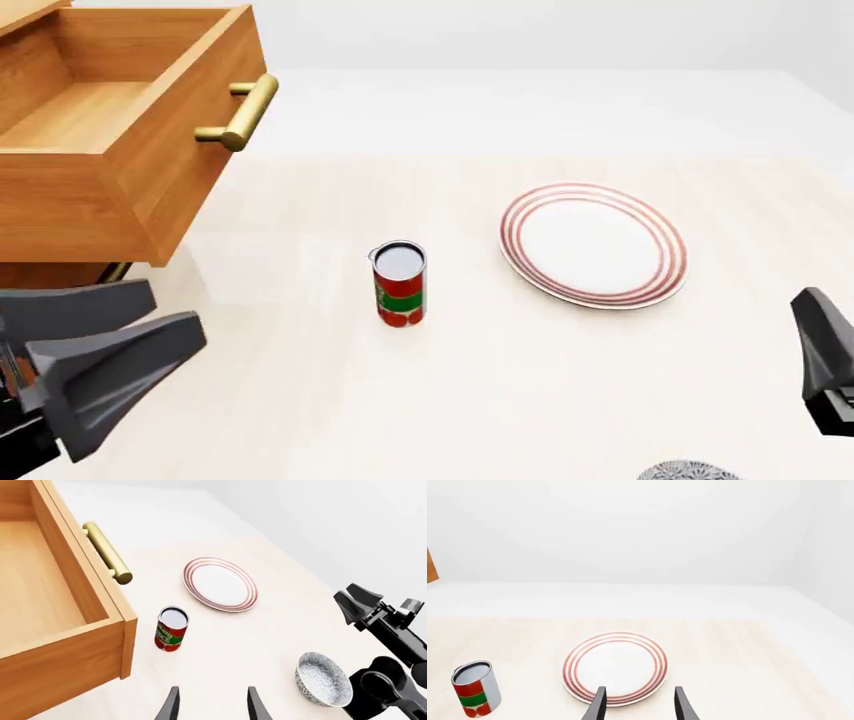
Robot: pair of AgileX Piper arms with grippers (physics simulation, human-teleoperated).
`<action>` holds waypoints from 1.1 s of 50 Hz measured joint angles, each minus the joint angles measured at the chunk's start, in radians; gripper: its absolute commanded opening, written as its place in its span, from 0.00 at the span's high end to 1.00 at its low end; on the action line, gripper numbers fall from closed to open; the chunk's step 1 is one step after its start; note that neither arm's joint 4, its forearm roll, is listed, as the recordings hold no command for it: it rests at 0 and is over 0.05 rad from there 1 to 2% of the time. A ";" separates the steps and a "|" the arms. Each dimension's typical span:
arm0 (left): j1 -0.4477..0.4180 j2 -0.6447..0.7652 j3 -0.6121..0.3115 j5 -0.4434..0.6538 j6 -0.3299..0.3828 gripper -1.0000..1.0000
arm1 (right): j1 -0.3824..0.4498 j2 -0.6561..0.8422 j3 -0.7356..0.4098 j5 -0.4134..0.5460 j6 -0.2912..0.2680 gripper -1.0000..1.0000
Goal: Put the bowl in the top drawer of the cabinet.
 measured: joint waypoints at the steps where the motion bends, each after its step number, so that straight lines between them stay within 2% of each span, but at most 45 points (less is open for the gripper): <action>1: -0.006 0.013 -0.002 -0.007 -0.002 0.00 | 0.000 0.000 0.000 0.000 0.000 0.00; 18: -0.097 0.208 -0.043 -0.085 -0.047 0.00 | 0.000 0.000 0.000 0.000 0.000 0.00; 30: -0.151 0.297 -0.085 -0.085 -0.080 0.00 | 0.000 0.000 0.000 0.000 0.000 0.00; 55: -0.235 0.441 -0.163 -0.082 -0.098 0.00 | 0.000 0.000 0.000 0.000 0.000 0.00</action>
